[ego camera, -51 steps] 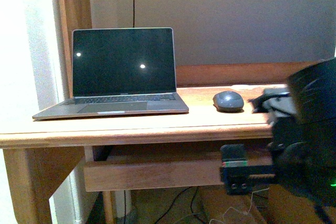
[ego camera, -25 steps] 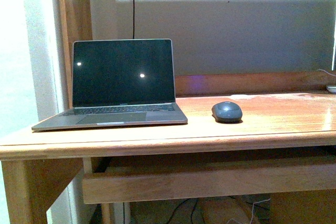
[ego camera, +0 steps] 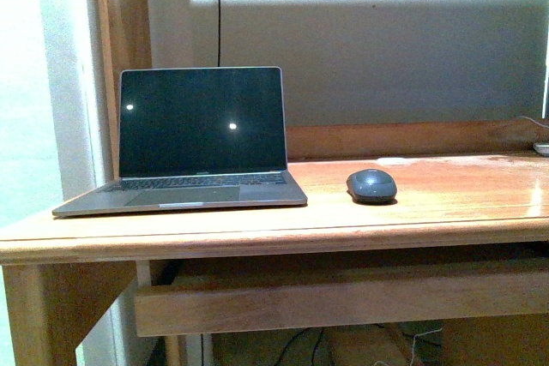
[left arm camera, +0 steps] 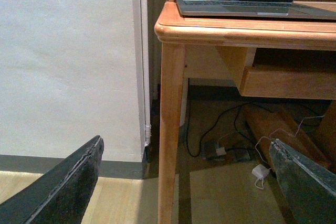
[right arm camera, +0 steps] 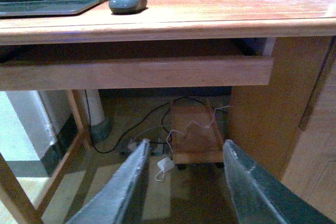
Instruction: Place mouse
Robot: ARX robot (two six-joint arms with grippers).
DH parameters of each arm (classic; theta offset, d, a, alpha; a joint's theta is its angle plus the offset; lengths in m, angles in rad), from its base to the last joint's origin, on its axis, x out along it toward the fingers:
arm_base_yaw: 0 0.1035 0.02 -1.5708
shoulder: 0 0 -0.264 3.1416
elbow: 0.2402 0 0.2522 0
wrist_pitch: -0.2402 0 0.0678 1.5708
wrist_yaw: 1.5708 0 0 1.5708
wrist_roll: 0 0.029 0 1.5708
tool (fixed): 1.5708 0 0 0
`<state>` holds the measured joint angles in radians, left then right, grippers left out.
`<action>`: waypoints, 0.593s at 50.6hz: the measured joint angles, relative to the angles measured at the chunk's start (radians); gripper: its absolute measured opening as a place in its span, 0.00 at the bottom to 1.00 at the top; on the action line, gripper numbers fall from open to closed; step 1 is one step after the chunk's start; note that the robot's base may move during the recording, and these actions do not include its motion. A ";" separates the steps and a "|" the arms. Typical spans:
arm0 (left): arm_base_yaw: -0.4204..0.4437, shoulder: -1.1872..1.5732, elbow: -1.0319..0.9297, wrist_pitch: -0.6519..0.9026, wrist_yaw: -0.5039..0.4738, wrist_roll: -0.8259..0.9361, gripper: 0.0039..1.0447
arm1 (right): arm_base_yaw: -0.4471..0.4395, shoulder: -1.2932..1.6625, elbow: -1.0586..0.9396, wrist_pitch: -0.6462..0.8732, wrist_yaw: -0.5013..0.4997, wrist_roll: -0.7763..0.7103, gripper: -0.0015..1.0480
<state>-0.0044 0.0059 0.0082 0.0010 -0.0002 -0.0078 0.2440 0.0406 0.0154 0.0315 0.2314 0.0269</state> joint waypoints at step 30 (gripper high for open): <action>0.000 0.000 0.000 0.000 0.000 0.000 0.93 | -0.240 -0.035 0.000 -0.031 -0.229 -0.024 0.16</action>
<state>-0.0044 0.0059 0.0082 0.0010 0.0002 -0.0078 0.0040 0.0051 0.0154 0.0002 0.0029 0.0032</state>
